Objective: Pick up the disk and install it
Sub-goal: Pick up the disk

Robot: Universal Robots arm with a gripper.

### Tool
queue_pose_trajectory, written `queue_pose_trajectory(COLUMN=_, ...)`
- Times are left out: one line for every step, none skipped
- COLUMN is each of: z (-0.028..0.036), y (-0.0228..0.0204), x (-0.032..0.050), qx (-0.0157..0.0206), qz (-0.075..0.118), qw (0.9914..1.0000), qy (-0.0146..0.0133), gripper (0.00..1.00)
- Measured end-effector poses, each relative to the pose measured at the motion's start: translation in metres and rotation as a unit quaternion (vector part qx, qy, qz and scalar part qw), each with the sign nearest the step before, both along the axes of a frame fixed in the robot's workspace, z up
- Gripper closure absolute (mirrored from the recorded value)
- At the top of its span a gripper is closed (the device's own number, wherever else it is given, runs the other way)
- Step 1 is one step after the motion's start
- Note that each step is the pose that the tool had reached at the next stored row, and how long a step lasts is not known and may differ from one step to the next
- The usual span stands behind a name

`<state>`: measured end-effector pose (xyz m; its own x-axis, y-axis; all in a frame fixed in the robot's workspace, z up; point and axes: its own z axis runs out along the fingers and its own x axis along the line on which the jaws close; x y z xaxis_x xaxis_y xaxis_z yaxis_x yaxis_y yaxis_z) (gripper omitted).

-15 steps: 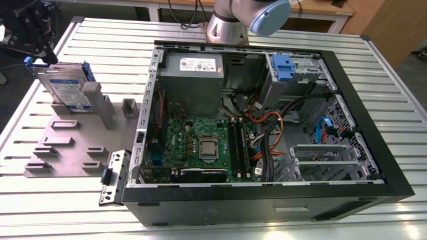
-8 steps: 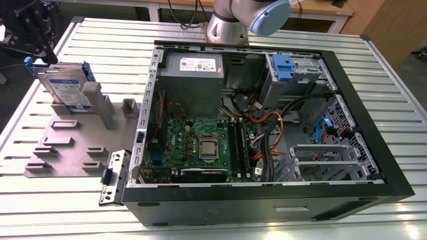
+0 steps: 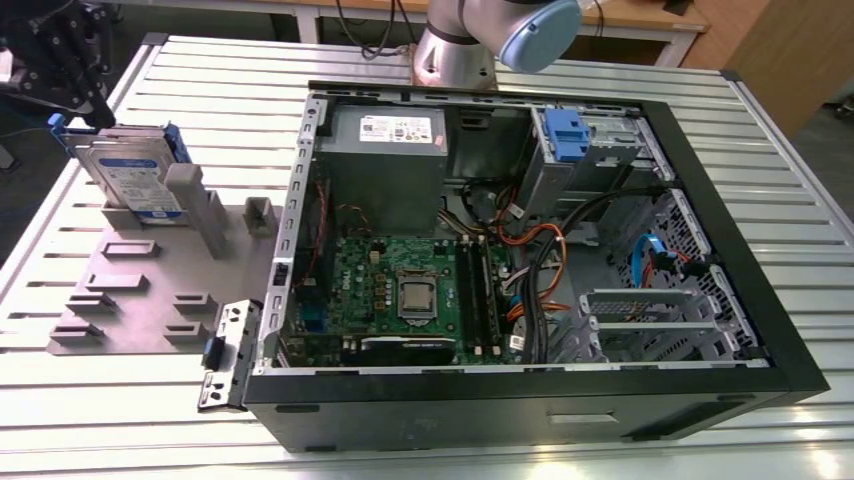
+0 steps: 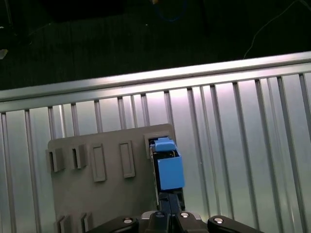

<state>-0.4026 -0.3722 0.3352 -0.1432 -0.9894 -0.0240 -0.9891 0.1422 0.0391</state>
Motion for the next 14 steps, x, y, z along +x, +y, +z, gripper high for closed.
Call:
queue_pose_trajectory(z=0.0, y=0.0, x=0.0, qx=0.0, qz=0.004, qw=0.99999, qy=0.0, gripper=0.89)
queue_pose_trajectory(z=0.0, y=0.0, x=0.0, qx=0.0, qz=0.007, qw=0.99997, qy=-0.0002, gripper=0.89)
queue_pose_trajectory(z=0.0, y=0.0, x=0.0, qx=0.0, qz=0.009, qw=0.99996, qy=-0.0003, gripper=0.89)
queue_pose_trajectory(z=0.0001, y=0.0, x=0.0, qx=0.0, qz=0.011, qw=0.99994, qy=-0.0012, gripper=0.89)
queue_pose_trajectory(z=0.0001, y=0.0, x=0.0, qx=0.0, qz=0.012, qw=0.99992, qy=-0.0027, gripper=0.89)
queue_pose_trajectory(z=0.0, y=0.0, x=0.0, qx=0.0002, qz=0.014, qw=0.99989, qy=-0.005, gripper=0.89)
queue_pose_trajectory(z=0.0, y=0.0, x=0.0, qx=0.0003, qz=0.015, qw=0.99986, qy=-0.0074, gripper=0.89)
queue_pose_trajectory(z=0.0001, y=0.0, x=0.0, qx=0.0003, qz=0.016, qw=0.99984, qy=-0.0087, gripper=0.89)
queue_pose_trajectory(z=0.0, y=0.0, x=0.0, qx=0.0004, qz=0.016, qw=0.99983, qy=-0.0091, gripper=0.89)
queue_pose_trajectory(z=0.0, y=0.0, x=0.0, qx=0.0003, qz=0.016, qw=0.99983, qy=-0.0092, gripper=0.89)
queue_pose_trajectory(z=0.0, y=0.0, x=0.0, qx=0.0004, qz=0.016, qw=0.99983, qy=-0.0092, gripper=0.89)
queue_pose_trajectory(z=0.0, y=0.0, x=-0.0001, qx=0.0004, qz=0.016, qw=0.99983, qy=-0.0092, gripper=0.89)
queue_pose_trajectory(z=0.0, y=0.0, x=-0.0001, qx=0.0004, qz=0.016, qw=0.99983, qy=-0.0092, gripper=0.89)
queue_pose_trajectory(z=0.0, y=0.0, x=-0.0001, qx=0.0004, qz=0.016, qw=0.99983, qy=-0.0092, gripper=0.89)
